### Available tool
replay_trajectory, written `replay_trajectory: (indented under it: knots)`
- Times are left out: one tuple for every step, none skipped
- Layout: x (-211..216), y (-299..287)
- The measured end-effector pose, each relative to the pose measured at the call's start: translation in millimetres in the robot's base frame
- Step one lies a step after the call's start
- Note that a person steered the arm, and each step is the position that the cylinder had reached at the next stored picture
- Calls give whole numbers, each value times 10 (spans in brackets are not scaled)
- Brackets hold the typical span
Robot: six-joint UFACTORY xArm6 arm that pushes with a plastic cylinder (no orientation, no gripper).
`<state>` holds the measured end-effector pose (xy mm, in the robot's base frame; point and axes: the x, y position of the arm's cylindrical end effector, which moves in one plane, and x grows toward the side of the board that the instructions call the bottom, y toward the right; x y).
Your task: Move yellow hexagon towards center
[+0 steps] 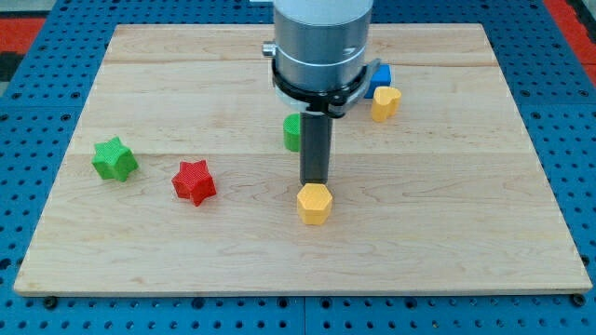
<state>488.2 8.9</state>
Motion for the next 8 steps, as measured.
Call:
replay_trajectory:
  knots:
    - [-137, -88]
    - [-113, -145]
    - [-110, -278]
    - [60, -579]
    - [309, -926]
    - [523, -814]
    - [185, -405]
    - [-97, -325]
